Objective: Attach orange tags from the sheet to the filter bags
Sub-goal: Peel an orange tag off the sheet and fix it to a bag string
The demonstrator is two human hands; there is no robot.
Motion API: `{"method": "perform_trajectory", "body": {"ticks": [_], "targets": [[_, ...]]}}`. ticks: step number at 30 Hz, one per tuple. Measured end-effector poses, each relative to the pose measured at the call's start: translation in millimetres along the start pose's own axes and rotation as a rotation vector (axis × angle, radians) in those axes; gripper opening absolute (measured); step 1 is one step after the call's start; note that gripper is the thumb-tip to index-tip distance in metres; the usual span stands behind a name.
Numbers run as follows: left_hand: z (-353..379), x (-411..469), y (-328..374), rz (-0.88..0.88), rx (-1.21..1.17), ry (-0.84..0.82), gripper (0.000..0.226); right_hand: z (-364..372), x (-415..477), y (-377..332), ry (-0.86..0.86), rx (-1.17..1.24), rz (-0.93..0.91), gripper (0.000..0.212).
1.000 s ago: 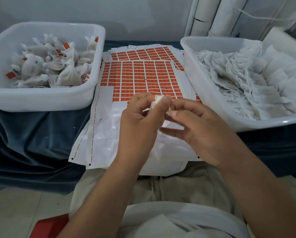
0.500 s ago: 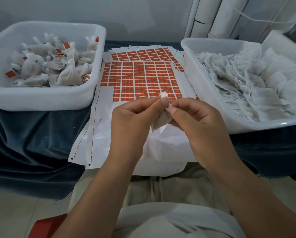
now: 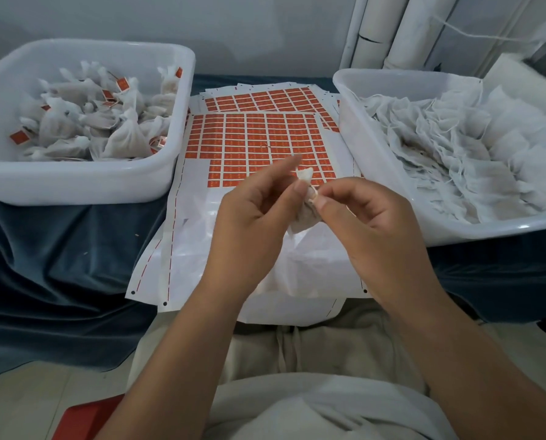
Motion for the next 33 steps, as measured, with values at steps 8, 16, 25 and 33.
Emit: {"method": "perform_trajectory", "body": {"ticks": [8,16,25,33], "targets": [[8,-7,4,-0.170,-0.162,-0.036,0.029,-2,4,6,0.022,0.289,0.154,0.014],[8,-1,-2,-0.417,-0.791,-0.083,0.024,-3,13,7,-0.088,0.915,0.492,0.019],[21,-2,1,-0.330,-0.330,-0.070,0.020,-7,12,10,-0.049,1.122,0.610,0.014],[19,-10,-1,-0.130,-0.085,0.031,0.013,-11,14,6,-0.089,1.110,0.520,0.016]]}}
Point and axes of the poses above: each hand's wrist, its own x-axis towards the middle knuckle, its own z-axis out of the palm, y = z × x, the point moved 1 cm from there along x, towards the middle knuckle, and after that the axes turned 13 degrees about x, right-handed, at the moved point
